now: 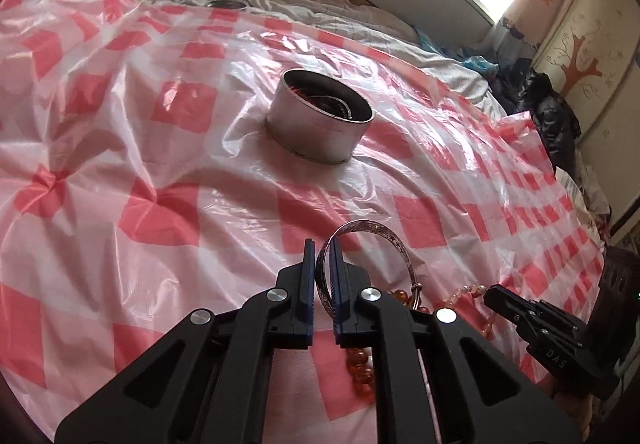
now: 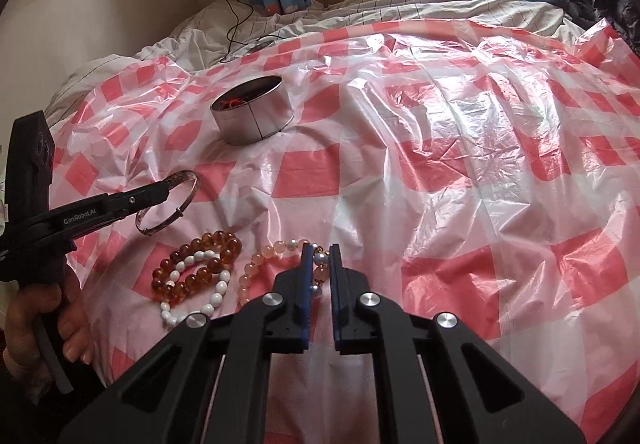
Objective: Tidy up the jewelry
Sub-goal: 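Grasp silver bangle with left gripper while right grasps pink charm bracelet, then carry silver bangle into tin with left gripper while right carries pink bracelet in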
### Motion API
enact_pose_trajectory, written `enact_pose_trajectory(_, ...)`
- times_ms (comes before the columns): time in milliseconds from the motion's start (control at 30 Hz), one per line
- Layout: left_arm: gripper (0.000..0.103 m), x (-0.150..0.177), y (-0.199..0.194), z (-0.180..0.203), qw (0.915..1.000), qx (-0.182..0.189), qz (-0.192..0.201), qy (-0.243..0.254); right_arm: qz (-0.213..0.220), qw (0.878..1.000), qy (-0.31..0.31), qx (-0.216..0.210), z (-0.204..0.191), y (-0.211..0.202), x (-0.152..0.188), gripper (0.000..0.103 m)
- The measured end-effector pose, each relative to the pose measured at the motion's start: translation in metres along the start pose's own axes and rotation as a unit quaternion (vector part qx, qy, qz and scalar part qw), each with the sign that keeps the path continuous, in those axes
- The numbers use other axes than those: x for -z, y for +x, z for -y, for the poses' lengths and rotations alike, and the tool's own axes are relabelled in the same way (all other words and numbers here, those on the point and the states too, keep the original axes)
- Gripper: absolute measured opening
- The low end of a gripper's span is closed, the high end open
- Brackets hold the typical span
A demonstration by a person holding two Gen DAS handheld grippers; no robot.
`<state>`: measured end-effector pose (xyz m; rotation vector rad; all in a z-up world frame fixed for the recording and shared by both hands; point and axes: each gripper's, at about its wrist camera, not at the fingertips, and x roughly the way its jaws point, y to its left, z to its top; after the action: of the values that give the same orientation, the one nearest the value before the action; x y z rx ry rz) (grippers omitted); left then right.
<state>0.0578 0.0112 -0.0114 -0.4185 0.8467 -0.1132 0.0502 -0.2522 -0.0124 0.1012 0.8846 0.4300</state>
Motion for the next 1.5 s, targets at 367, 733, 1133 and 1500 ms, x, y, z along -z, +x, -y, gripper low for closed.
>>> enact_pose_trajectory(367,0.007,0.004,0.011,-0.008,0.9996,0.004,-0.02,-0.02,-0.021,0.998,-0.043,0.028,-0.018,0.016,0.01,0.018)
enact_pose_trajectory(733,0.007,0.003,0.011,-0.009,0.9996,0.005,-0.019,-0.02,0.044,0.998,-0.036,0.009,-0.02,-0.016,-0.002,0.008)
enact_pose_trajectory(1133,0.007,0.005,0.005,-0.002,1.0,0.001,-0.006,-0.007,0.05,0.997,0.007,-0.05,-0.019,-0.019,-0.011,0.008)
enact_pose_trajectory(1500,0.007,0.003,-0.008,0.011,0.999,-0.021,0.022,0.033,0.06,0.995,0.017,-0.074,-0.027,-0.022,-0.02,0.008)
